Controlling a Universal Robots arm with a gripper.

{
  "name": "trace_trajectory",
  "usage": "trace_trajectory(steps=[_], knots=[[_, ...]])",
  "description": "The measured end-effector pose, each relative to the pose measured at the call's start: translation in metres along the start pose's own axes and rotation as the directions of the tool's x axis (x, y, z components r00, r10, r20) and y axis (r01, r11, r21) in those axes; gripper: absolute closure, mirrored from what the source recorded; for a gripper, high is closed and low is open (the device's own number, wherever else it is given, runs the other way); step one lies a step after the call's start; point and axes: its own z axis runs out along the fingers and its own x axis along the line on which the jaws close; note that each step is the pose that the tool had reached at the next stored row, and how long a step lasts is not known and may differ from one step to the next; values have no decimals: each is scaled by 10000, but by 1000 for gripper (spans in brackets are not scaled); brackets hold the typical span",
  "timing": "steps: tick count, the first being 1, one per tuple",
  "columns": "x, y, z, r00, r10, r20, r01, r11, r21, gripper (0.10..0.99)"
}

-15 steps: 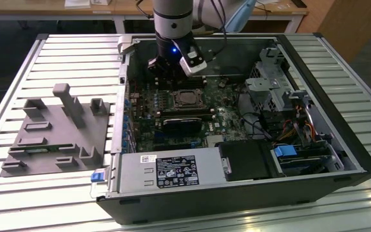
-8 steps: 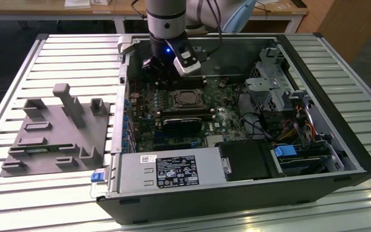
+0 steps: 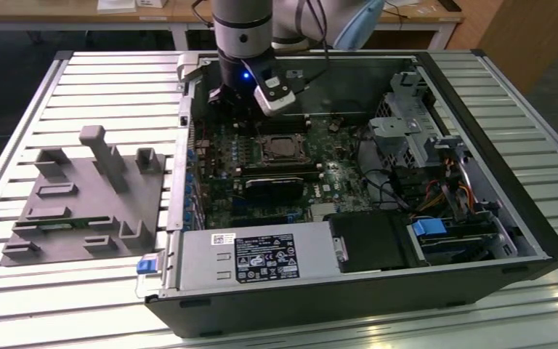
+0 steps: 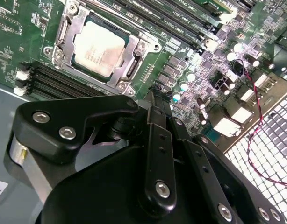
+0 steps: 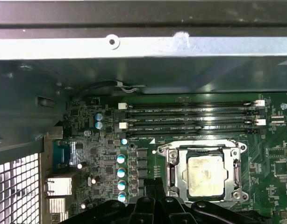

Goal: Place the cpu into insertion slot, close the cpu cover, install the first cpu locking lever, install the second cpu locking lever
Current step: 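Install the first cpu locking lever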

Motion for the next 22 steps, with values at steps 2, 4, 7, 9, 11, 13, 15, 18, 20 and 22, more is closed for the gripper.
trace_trajectory(steps=[2, 4, 7, 9, 11, 13, 15, 18, 20, 22], knots=[[-1, 1, -18, 10000, 0, 0, 0, 10000, -1, 980], [-1, 2, -42, 10000, 0, 1, 0, 10000, -2, 980], [-2, 5, -80, 10000, 1, 1, -1, 10000, -5, 980], [-3, 6, -105, 10000, 2, 1, -2, 10000, -14, 980], [-4, 6, -116, 10000, 2, 0, -2, 10000, -41, 980], [-2, 6, -117, 10000, 5, -4, -5, 9999, -147, 980], [4, 5, -117, 10000, 14, -13, -14, 9994, -347, 980], [27, 3, -118, 10000, 22, -22, -23, 9986, -527, 980], [51, 2, -119, 10000, 24, -25, -25, 9982, -597, 980], [73, 0, -120, 10000, 26, -28, -28, 9978, -666, 980]])
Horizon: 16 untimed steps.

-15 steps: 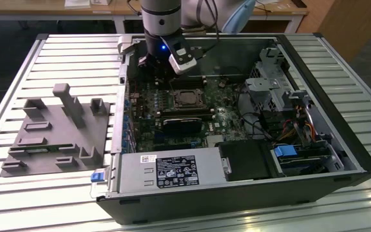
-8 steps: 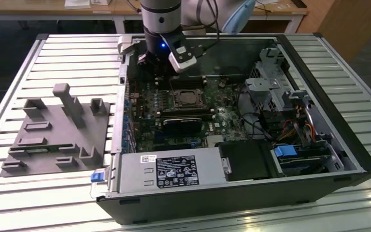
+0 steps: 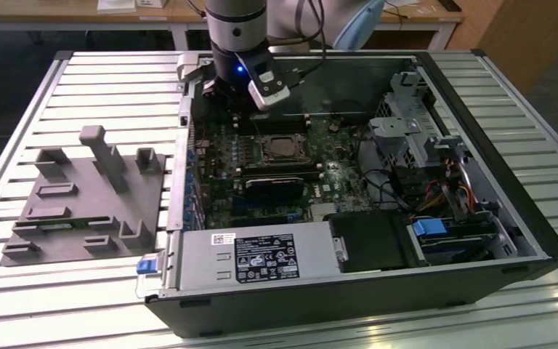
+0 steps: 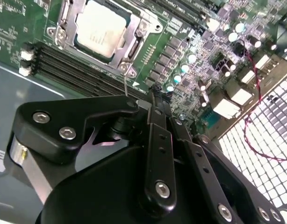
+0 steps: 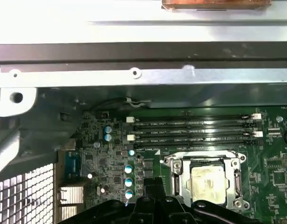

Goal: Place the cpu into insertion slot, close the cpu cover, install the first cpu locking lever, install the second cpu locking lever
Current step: 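Install the first cpu locking lever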

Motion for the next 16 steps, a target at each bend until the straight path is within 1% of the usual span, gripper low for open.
trace_trajectory(steps=[2, 3, 6, 9, 12, 14, 15, 16], knots=[[11, 0, 0, 10000, 2, -3, -2, 10000, -73, 980], [17, -1, -1, 10000, 4, -7, -4, 9999, -150, 980], [36, -3, -2, 10000, 18, -20, -19, 9989, -472, 980], [46, -6, -2, 10000, 28, -34, -30, 9973, -734, 980], [49, -10, -2, 10000, 40, -49, -45, 9940, -1089, 980], [49, -15, -2, 10000, 48, -62, -55, 9914, -1308, 980], [49, -17, -1, 10000, 51, -65, -59, 9901, -1400, 980], [49, -18, 1, 10000, 52, -68, -62, 9893, -1456, 980]])
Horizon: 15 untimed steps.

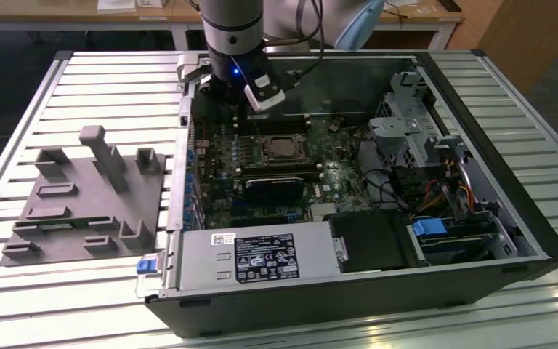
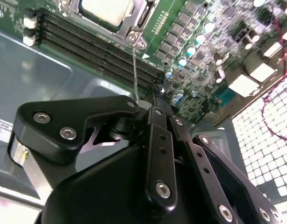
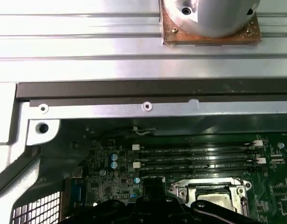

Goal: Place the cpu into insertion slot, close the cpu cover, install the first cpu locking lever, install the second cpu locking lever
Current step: 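Install the first cpu locking lever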

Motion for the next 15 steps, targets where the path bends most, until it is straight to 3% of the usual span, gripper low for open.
trace_trajectory(steps=[5, 15], knots=[[-41, -1, 13, 10000, 10, 1, -10, 10000, -20, 980], [-229, 0, 48, 10000, 73, 19, -73, 10000, -20, 980]])
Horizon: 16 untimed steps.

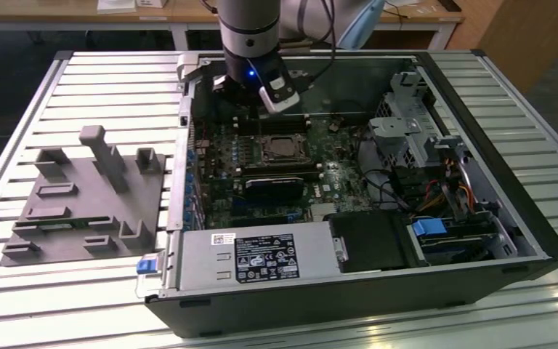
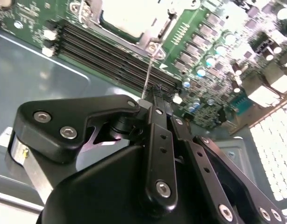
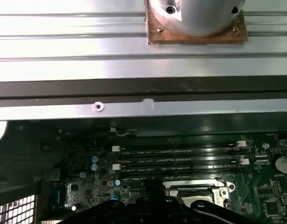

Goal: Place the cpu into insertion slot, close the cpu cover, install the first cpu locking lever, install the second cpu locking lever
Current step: 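Install the first cpu locking lever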

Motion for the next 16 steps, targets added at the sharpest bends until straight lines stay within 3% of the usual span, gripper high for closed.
trace_trajectory(steps=[11, 16], knots=[[-208, 3, 37, 10000, 59, 16, -59, 10000, 2, 980], [-227, 3, 39, 10000, 67, 18, -67, 10000, 2, 980]])
